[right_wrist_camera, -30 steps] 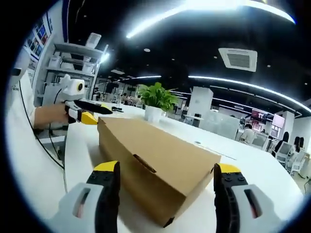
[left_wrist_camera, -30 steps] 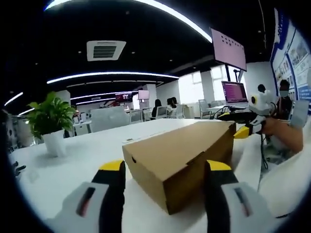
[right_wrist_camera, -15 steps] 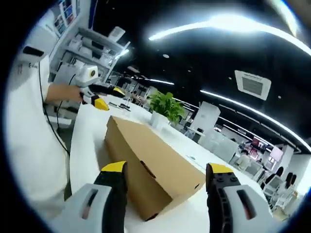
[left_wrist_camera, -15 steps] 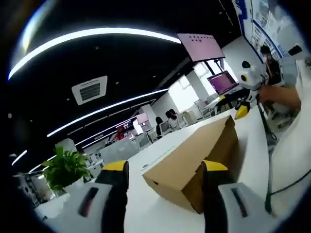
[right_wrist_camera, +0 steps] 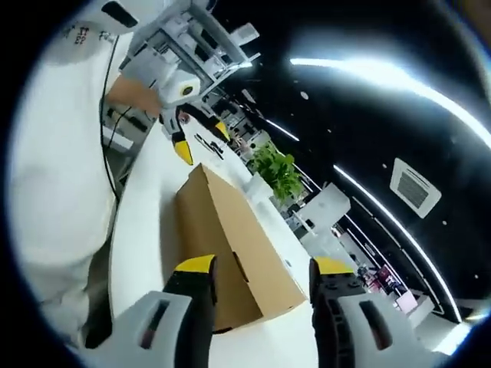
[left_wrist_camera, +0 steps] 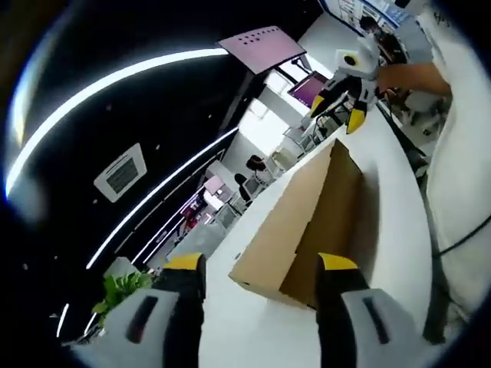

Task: Operate the shoe box by opening the lid, removing the specified soft item, and placing it in the target area until the item is outside and the box remains undamaged.

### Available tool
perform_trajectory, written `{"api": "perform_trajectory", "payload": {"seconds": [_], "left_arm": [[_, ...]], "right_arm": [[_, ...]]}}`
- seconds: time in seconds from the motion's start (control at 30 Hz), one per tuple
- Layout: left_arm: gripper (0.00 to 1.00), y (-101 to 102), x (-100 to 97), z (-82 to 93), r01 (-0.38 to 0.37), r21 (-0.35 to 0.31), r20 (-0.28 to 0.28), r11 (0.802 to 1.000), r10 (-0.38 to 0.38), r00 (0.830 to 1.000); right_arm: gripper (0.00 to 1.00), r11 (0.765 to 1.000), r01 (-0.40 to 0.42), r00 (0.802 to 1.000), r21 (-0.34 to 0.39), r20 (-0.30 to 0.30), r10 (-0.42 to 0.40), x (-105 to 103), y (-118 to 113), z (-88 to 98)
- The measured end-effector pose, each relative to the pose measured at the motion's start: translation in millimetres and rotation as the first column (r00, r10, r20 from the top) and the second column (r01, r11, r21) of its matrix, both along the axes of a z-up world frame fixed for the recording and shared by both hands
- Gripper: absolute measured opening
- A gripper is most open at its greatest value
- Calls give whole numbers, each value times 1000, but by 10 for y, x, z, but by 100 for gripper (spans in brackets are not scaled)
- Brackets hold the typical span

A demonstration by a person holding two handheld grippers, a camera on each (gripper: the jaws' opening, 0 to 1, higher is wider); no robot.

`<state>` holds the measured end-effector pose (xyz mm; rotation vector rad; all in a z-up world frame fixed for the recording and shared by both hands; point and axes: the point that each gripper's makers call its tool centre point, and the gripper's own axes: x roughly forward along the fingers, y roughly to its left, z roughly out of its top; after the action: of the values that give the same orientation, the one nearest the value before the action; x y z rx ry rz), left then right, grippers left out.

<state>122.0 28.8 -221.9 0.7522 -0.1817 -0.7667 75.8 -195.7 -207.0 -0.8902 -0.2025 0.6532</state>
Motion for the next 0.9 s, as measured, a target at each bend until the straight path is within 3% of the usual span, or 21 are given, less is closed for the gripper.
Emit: {"api": "perform_trajectory", "payload": {"seconds": [0.07, 0.1, 0.13, 0.2, 0.27, 0.3, 0.37, 0.4, 0.47, 0.57, 0.7, 0.8, 0.9], "left_arm": [[55, -90, -50, -64, 40, 15, 8, 999, -40, 999], [59, -138, -84, -95, 62, 72, 38, 996, -65, 997], [61, -146, -89, -86, 53, 85, 63, 995, -58, 996], [51, -197, -143, -77, 84, 142, 129, 986, -102, 986], [46, -205, -142, -68, 61, 158, 195, 985, -92, 976], [50, -244, -146, -148, 76, 174, 167, 982, -105, 980], [59, -288, -159, -216, 93, 205, 161, 974, -127, 979], [58, -298, -176, -232, 91, 252, 193, 963, -143, 971], [55, -286, -166, -204, 60, 270, 236, 961, -126, 964], [58, -287, -150, -209, 72, 250, 201, 966, -125, 972], [51, -206, -54, -223, 26, 247, 211, 969, -80, 974], [45, -114, -10, -303, -7, 236, 164, 972, -32, 986], [44, -99, -34, -354, 3, 302, 196, 953, -65, 978]], "right_arm": [[48, 1000, 2, 1000, -25, 0, -2, -10, 11, -15], [49, 999, 9, 1000, -47, -3, -10, -10, 22, -31], [49, 997, 16, 1000, -71, 11, -15, -6, 21, -35], [48, 995, 19, 1000, -102, 24, -17, -9, 46, -59], [49, 994, 17, 1000, -105, 16, -16, -11, 90, -90], [49, 992, 18, 1000, -121, 22, -15, -8, 112, -114], [48, 991, 24, 999, -135, 26, -21, -2, 133, -137], [48, 990, 23, 999, -137, 27, -20, 1, 146, -152], [47, 989, 10, 1000, -147, 16, -8, -4, 173, -204], [46, 985, 26, 1000, -169, 11, -25, 38, 158, -262], [45, 974, 60, 998, -220, 34, -54, 94, 112, -325], [43, 947, 89, 995, -310, 64, -73, 86, 91, -365], [41, 945, 80, 996, -316, 65, -63, 74, 113, -360]]}}
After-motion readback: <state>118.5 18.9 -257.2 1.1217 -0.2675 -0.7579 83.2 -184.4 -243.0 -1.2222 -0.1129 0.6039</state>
